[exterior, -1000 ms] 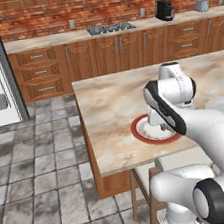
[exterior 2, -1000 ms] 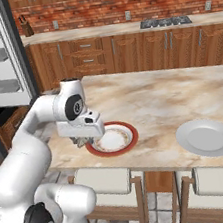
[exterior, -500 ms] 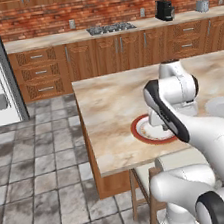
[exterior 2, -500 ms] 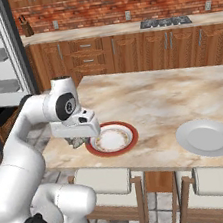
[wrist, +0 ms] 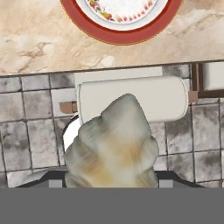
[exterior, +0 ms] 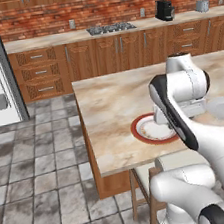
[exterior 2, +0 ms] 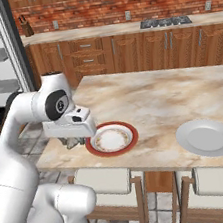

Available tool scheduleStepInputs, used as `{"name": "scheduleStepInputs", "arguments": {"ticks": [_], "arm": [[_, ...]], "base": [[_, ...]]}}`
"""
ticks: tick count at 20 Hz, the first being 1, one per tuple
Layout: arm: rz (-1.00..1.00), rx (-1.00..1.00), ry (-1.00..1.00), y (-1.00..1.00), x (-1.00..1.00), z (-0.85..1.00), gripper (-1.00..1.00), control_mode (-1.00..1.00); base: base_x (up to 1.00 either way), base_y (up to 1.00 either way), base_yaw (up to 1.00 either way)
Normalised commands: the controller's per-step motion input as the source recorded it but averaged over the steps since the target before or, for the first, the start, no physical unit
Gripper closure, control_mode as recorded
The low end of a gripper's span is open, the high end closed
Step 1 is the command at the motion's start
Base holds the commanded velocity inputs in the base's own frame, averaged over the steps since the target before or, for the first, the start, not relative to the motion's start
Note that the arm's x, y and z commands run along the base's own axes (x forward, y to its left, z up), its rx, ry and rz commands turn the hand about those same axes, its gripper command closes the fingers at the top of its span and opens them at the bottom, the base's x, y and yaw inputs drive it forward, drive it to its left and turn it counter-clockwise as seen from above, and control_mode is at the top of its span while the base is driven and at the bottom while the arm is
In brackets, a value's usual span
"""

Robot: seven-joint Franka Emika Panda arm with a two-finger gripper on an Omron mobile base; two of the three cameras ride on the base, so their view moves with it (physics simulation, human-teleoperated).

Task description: Place two dumplings into each of the tupperware containers and then place the containers in the fridge.

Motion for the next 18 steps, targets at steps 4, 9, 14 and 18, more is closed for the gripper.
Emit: {"name": "scheduleStepInputs", "arguments": {"ticks": [4, 9, 14, 18], "arm": [[0.00, 0.00, -0.03, 0.00, -0.32, 0.14, 1.00, -1.00], [0.00, 0.00, 0.00, 0.00, -0.11, 0.00, 1.00, 1.00], [0.00, 0.00, 0.00, 0.00, 0.00, 0.00, 1.00, 1.00], [0.00, 0.00, 0.00, 0.00, 0.00, 0.00, 1.00, 1.00]], "base": [[0.00, 0.00, 0.00], [-0.79, -0.31, 0.00], [-0.29, -0.97, -0.04], [0.03, -1.00, -0.02]]}}
